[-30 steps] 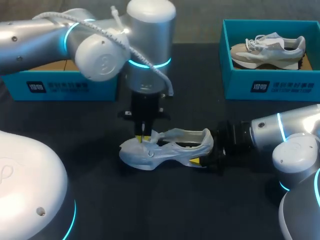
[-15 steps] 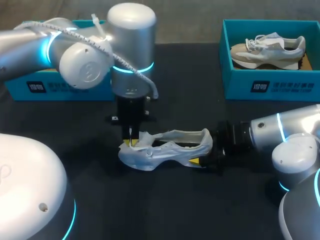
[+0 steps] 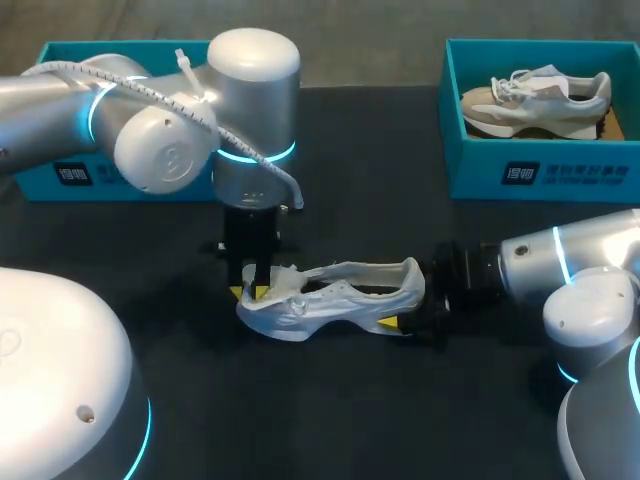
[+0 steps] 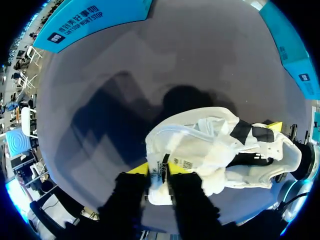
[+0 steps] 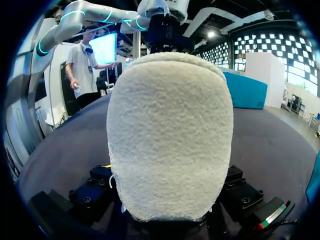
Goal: Take the shoe out of the shoebox, open the shoe tongue, remove and reinsert the insole, then place the shoe into the shoebox
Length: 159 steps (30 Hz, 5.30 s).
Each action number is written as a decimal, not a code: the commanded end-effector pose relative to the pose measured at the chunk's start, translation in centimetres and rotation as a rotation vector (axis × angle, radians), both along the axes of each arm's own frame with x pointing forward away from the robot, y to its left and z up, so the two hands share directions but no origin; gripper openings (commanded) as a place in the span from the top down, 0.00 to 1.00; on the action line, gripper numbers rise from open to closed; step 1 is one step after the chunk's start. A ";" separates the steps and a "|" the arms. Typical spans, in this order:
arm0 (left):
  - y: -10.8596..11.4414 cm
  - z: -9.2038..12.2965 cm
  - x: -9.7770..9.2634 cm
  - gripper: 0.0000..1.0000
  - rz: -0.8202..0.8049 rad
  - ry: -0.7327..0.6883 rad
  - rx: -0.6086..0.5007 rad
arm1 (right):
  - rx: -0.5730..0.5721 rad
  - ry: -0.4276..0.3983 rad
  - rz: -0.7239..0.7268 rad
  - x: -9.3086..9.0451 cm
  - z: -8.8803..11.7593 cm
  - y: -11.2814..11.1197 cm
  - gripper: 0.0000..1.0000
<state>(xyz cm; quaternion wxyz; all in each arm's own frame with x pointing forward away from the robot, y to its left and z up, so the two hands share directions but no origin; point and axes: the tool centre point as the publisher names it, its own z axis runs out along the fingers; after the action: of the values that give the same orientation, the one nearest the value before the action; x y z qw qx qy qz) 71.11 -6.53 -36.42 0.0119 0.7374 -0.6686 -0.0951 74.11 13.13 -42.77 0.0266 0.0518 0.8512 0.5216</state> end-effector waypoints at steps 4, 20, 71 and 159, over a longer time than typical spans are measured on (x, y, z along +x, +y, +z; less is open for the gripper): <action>-0.1 0.4 0.0 0.00 -0.013 -0.010 -0.011 | -0.003 0.001 -0.001 0.0 -0.1 -0.1 1.00; -2.6 6.2 2.1 0.00 -0.289 -0.087 -0.160 | -0.003 0.001 -0.001 0.0 -0.1 -0.1 1.00; -15.6 5.6 2.5 1.00 -1.514 0.001 -0.421 | -0.003 0.001 -0.001 0.0 -0.1 -0.1 1.00; -16.7 -3.7 -1.0 0.57 -1.792 0.114 -0.596 | -0.003 0.001 -0.001 0.0 -0.1 -0.1 1.00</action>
<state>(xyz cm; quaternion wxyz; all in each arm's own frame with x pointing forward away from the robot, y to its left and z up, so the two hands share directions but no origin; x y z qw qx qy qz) 70.90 -23.39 -39.84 0.1541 -0.0887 -0.9817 0.0686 73.91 13.10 -42.82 0.0264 0.0505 0.8511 0.5219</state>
